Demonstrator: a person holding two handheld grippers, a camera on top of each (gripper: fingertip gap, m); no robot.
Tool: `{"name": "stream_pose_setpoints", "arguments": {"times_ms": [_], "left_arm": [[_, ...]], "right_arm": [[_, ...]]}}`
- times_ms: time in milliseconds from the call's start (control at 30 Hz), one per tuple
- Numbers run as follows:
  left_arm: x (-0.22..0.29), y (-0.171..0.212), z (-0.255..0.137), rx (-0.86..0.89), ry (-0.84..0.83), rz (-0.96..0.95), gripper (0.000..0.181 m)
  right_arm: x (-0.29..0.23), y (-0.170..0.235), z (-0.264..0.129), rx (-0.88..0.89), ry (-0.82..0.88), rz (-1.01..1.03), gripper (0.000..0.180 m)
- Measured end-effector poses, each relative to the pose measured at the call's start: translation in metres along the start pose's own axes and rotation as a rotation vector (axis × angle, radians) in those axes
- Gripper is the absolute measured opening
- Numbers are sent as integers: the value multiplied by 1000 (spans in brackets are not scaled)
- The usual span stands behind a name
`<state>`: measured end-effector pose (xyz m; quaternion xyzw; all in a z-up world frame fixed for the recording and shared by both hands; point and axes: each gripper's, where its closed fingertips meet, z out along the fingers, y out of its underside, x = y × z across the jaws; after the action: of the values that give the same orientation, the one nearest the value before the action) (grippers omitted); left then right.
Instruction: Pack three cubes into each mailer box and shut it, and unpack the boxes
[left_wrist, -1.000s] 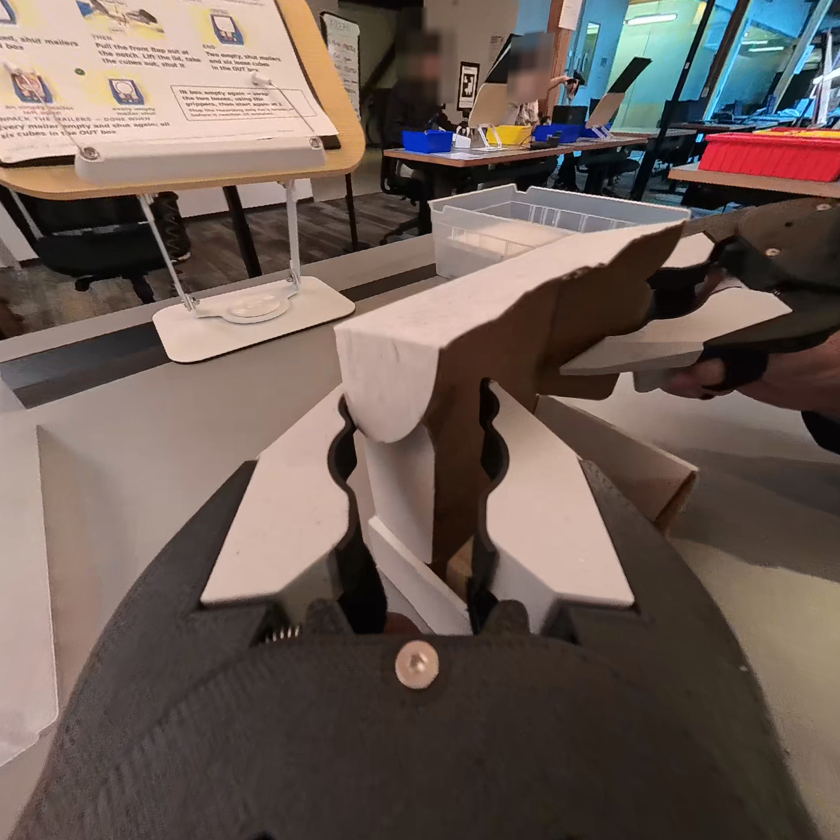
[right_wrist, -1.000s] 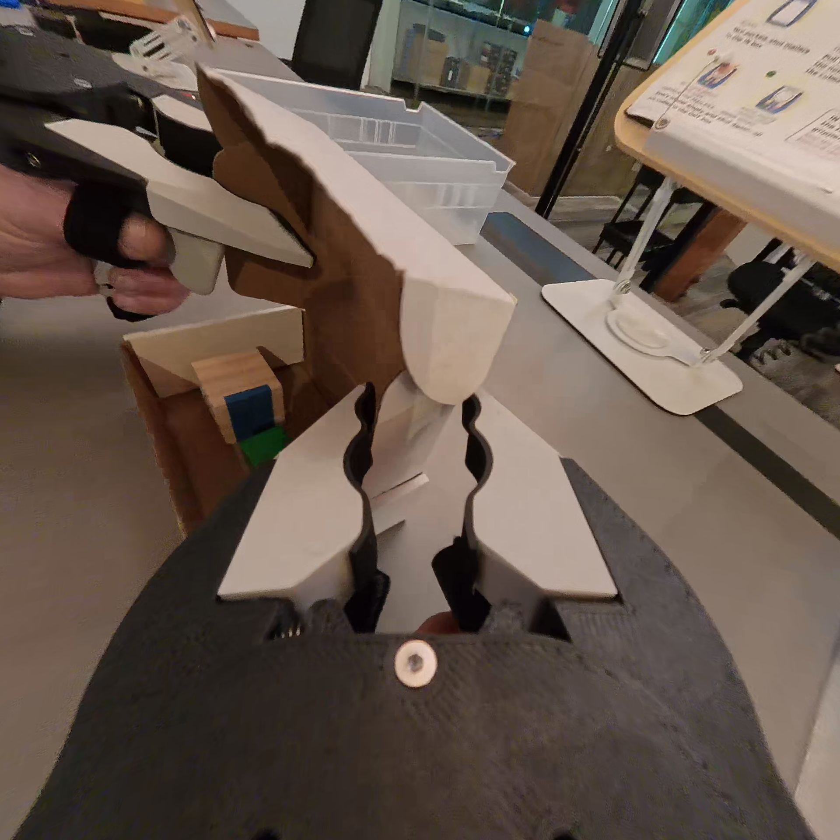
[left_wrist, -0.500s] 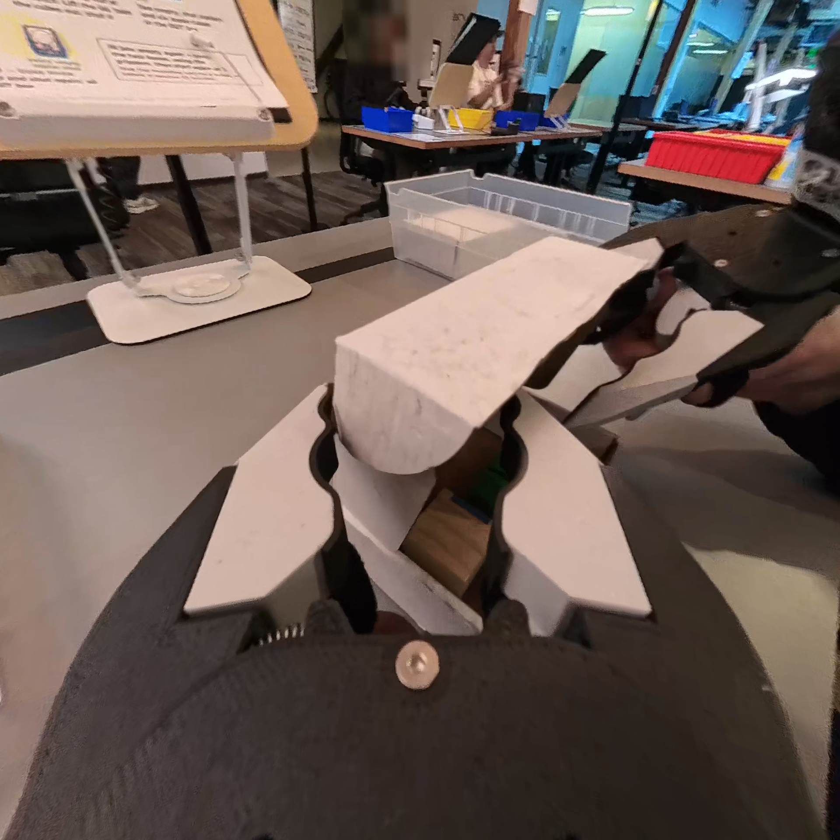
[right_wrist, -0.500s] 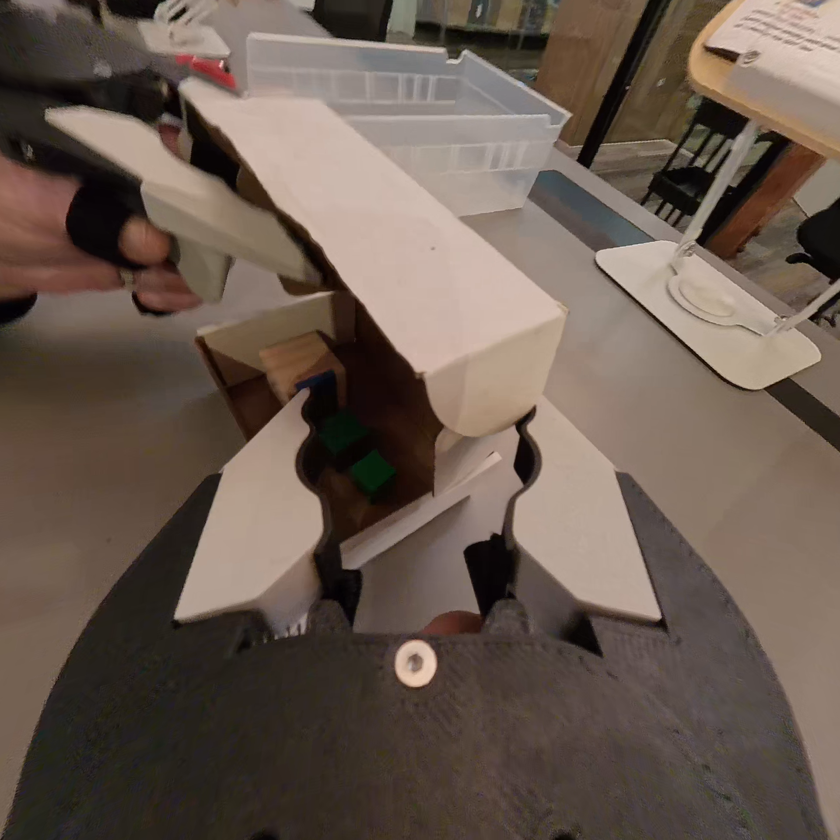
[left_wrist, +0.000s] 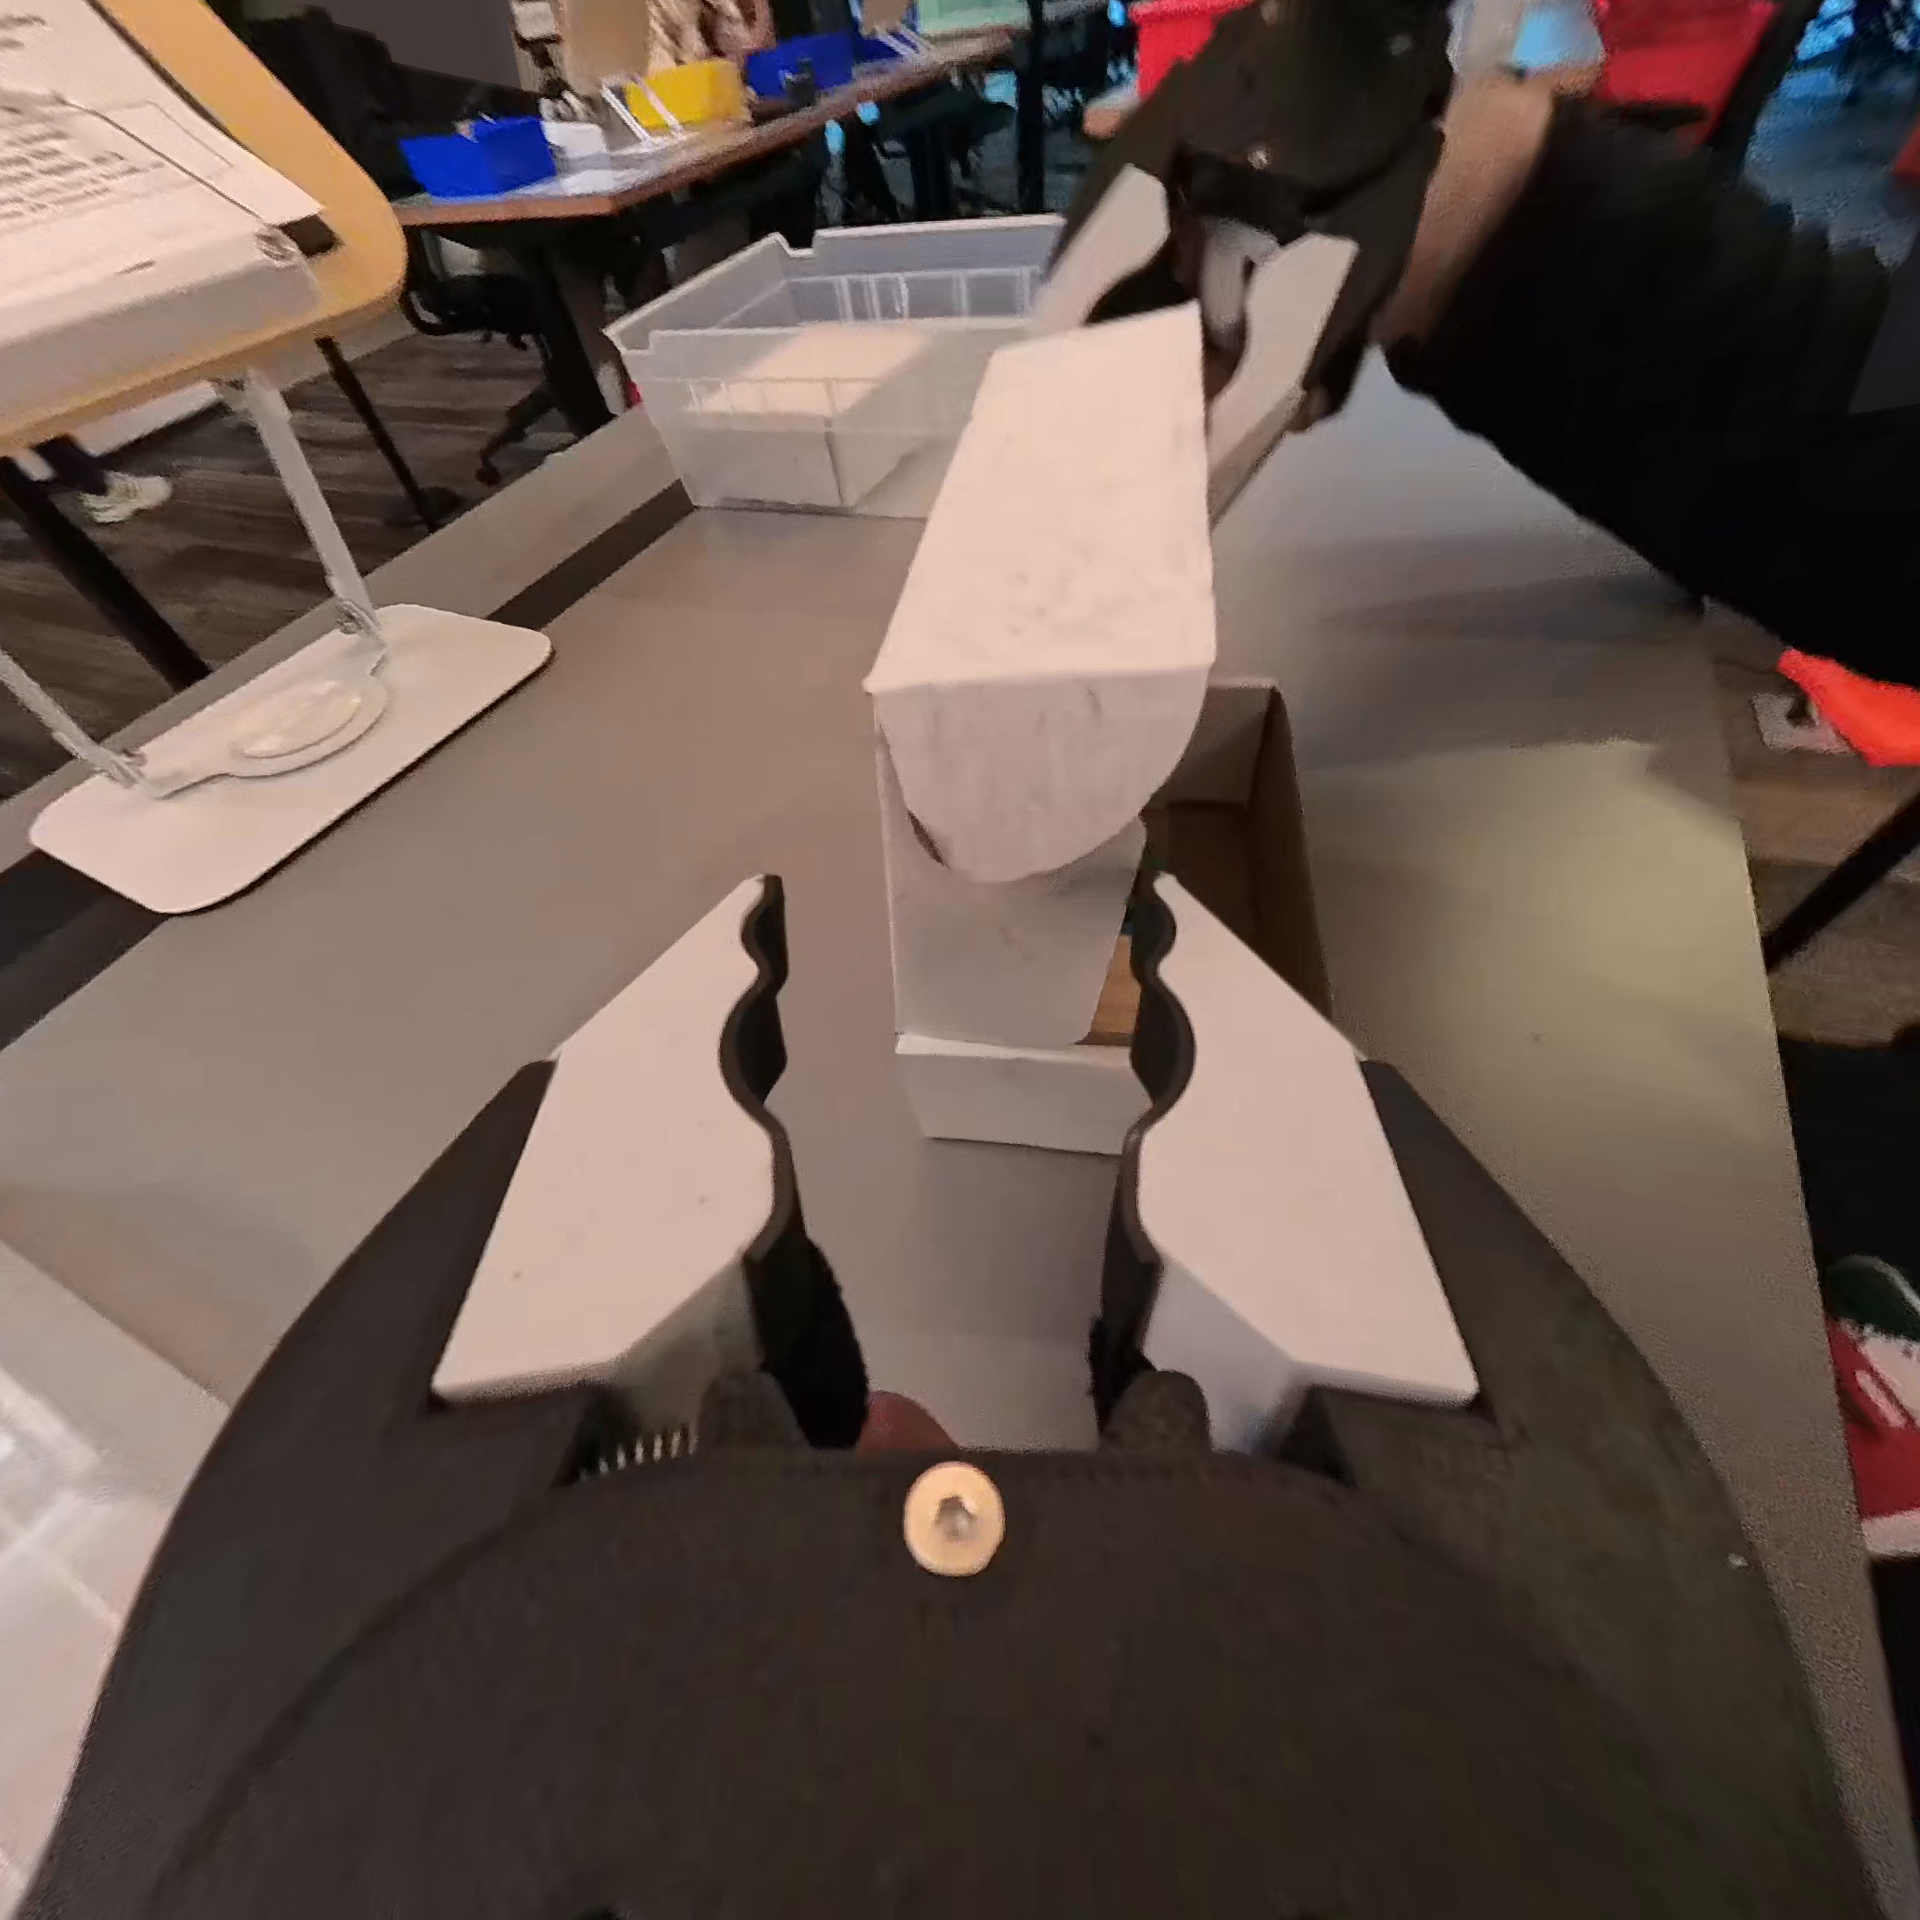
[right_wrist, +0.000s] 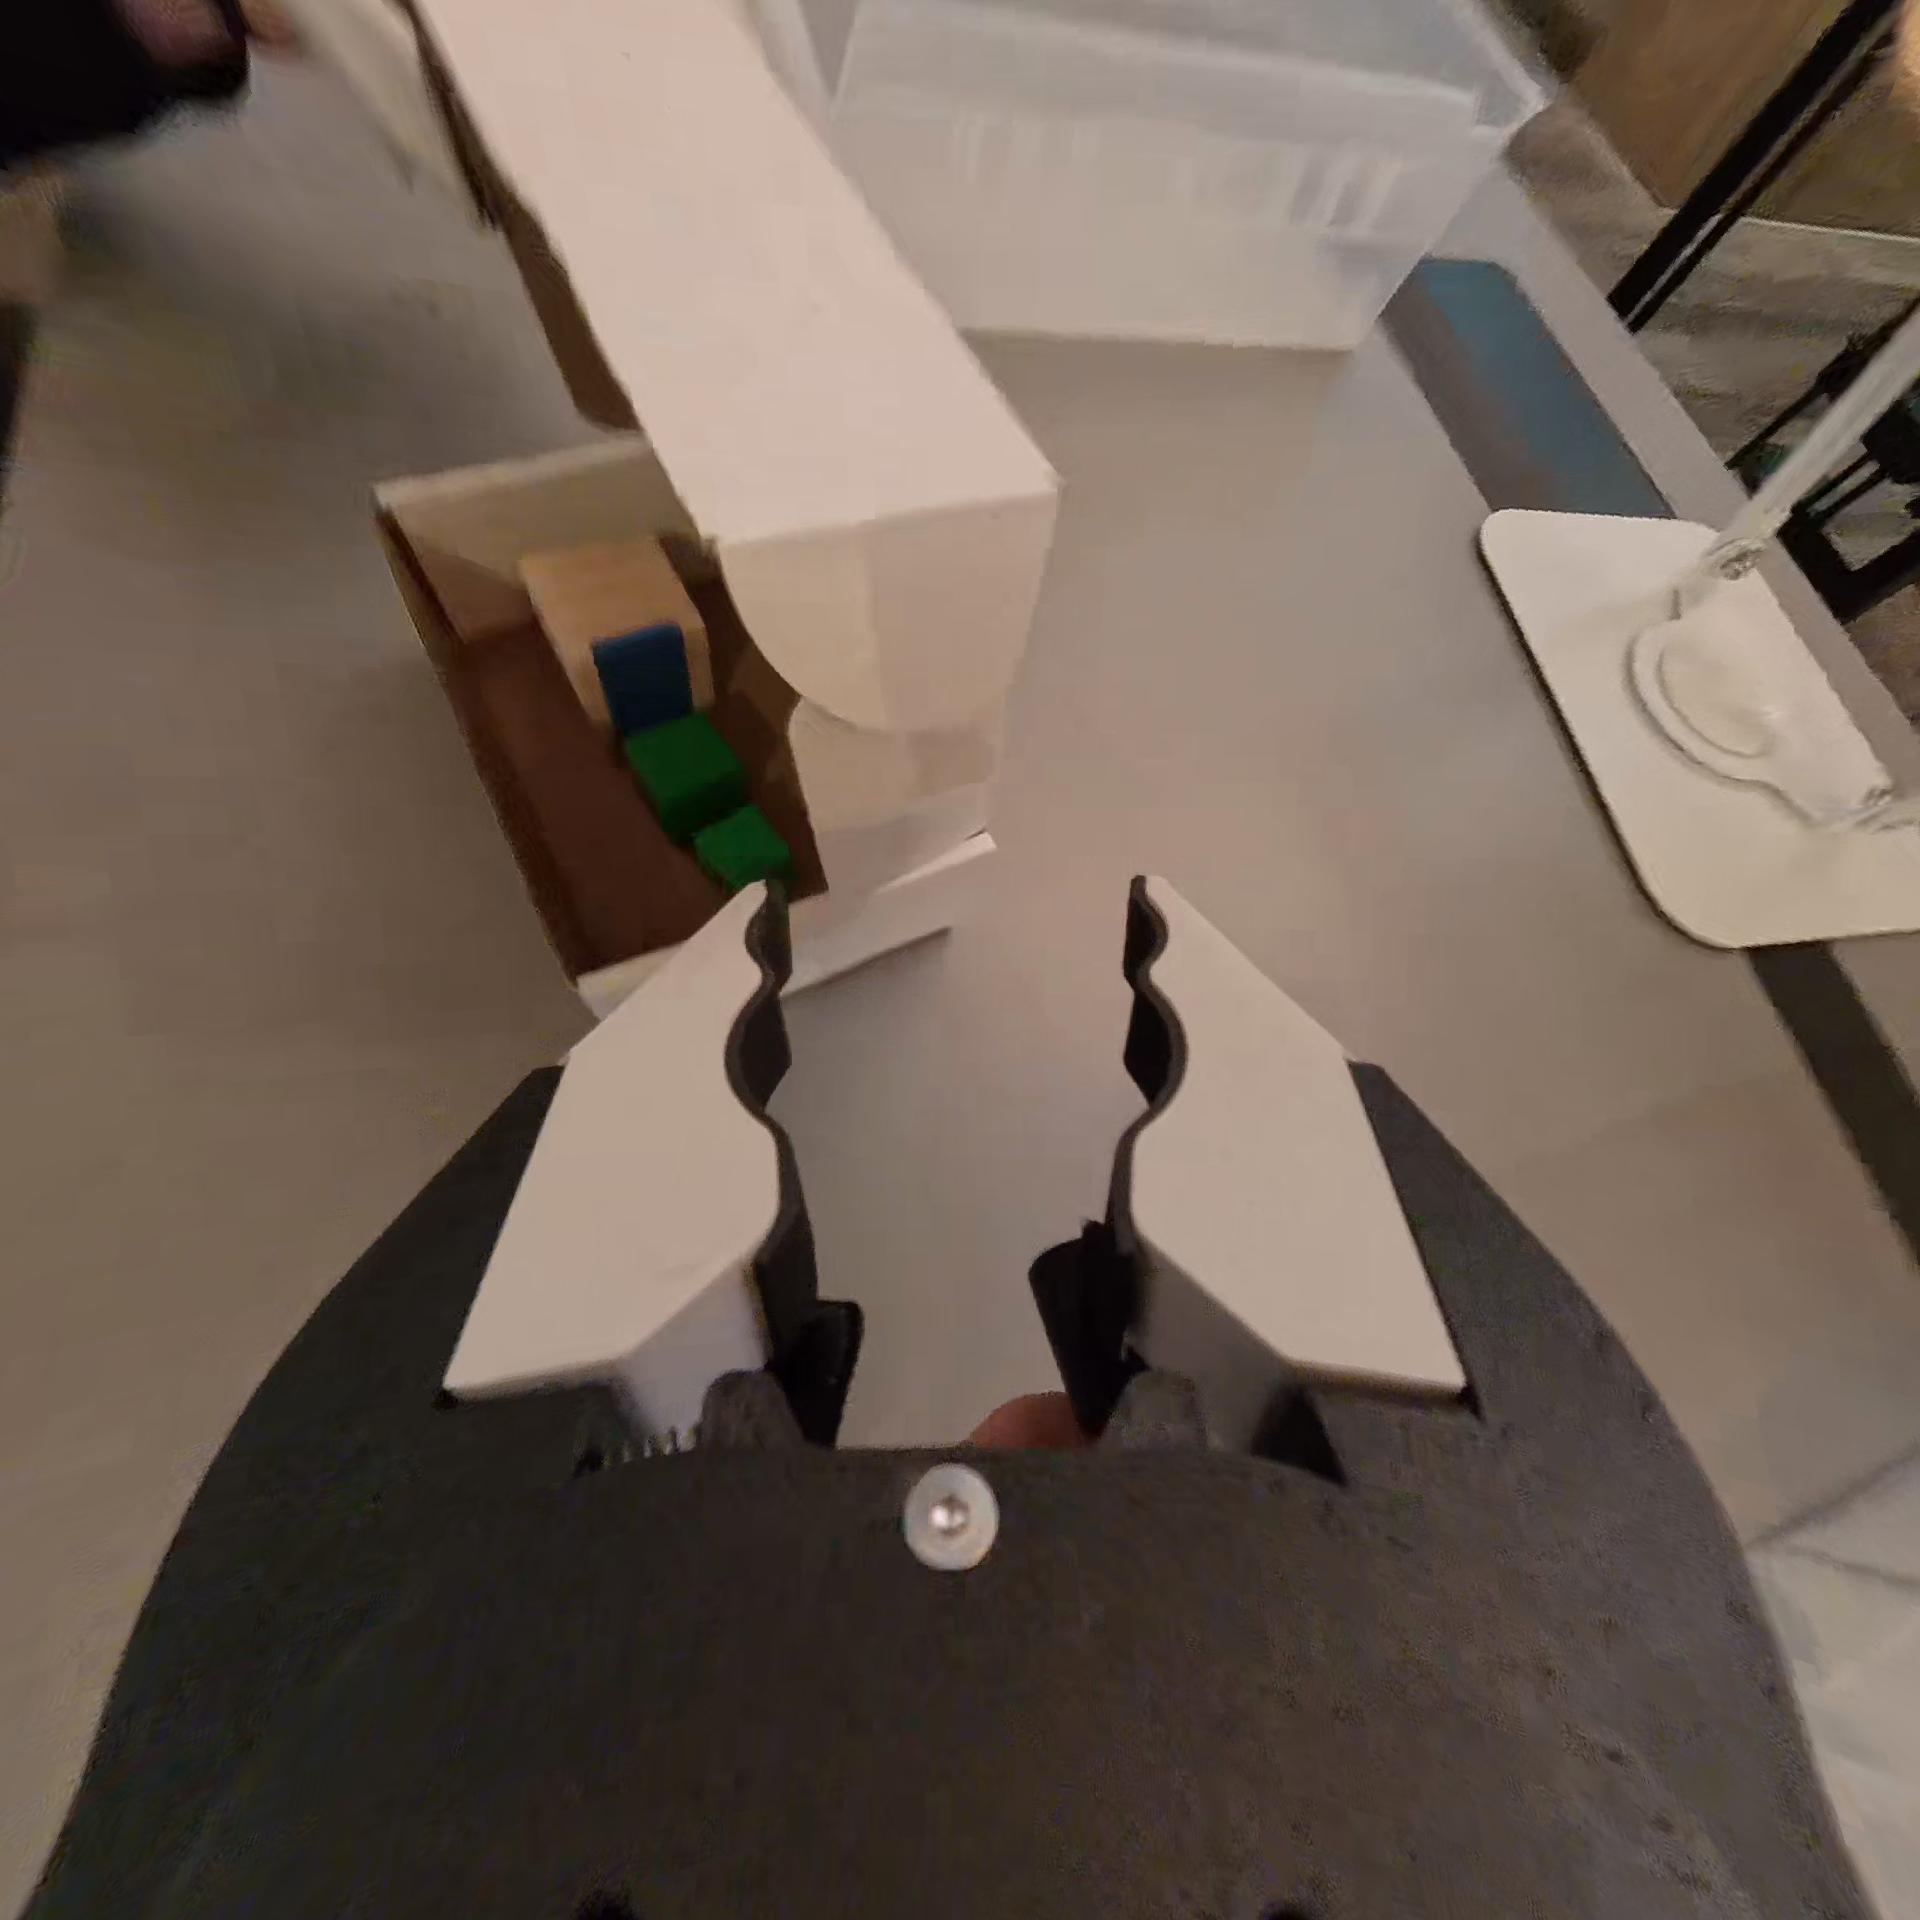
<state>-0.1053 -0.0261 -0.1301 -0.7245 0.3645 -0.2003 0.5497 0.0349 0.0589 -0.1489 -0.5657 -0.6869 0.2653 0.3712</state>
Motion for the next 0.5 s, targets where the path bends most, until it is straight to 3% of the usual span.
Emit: {"name": "stream_pose_setpoints", "arguments": {"times_ms": [100,300,367,500], "left_arm": [[2,4,7,-37,52,28,64],[5,3,22,-84,114,88,57],[6,1,26,-87,134,91,56],[8,2,34,-114,156,93,56]], "right_arm": [[5,13,10,-175,-27,-178,68],[-8,-9,32,-137,-235,-249,69],[-7,-13,37,-135,-239,-249,51],[-10,-16,39,-144,-247,-215,52]]}}
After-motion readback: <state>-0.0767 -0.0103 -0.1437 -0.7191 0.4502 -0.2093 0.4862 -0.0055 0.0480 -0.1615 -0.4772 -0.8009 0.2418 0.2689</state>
